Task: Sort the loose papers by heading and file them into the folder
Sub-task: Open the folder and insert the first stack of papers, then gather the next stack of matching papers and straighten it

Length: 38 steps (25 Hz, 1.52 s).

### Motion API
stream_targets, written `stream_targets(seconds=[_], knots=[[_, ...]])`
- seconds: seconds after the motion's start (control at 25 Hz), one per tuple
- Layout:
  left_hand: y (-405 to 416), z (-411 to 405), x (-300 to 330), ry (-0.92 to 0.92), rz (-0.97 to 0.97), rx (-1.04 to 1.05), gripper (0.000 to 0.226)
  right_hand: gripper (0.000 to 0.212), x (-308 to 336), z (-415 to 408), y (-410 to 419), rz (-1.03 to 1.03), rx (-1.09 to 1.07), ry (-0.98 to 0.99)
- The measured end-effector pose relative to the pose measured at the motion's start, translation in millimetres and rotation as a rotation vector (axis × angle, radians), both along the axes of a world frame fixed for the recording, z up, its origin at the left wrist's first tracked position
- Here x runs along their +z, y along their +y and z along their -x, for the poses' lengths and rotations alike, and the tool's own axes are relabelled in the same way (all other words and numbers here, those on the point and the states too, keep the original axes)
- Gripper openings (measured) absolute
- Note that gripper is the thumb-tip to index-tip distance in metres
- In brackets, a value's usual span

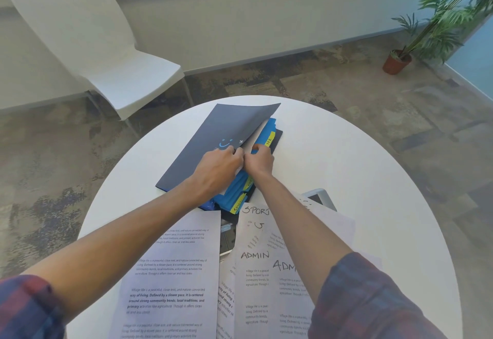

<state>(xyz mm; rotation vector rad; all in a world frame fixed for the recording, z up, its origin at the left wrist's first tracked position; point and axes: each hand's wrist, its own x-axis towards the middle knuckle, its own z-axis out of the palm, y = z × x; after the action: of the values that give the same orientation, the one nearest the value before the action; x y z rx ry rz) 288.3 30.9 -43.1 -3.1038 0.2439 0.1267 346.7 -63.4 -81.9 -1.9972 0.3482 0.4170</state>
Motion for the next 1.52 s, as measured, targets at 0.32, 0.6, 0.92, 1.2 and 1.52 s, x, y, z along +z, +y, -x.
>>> stream_targets(seconds=[0.32,0.6,0.92,1.2,1.52], knots=[[-10,-7,-19,0.067,0.029,0.057,0.031,0.034,-12,11,-18,0.031,0.023,-0.061],[-5,17,-58,0.059,0.194,0.105,0.029,0.014,-26,83,-55,-0.059,0.133,-0.107],[-5,173,-96,-0.092,0.368,0.288,0.021,0.018,-24,204,-93,0.109,0.347,-0.098],[-33,291,-97,-0.077,0.323,0.258,0.037,0.039,-40,289,-123,0.448,0.756,-0.148],[-72,324,-88,0.247,0.17,0.286,0.07,0.037,-24,319,-137,0.43,0.645,-0.3]])
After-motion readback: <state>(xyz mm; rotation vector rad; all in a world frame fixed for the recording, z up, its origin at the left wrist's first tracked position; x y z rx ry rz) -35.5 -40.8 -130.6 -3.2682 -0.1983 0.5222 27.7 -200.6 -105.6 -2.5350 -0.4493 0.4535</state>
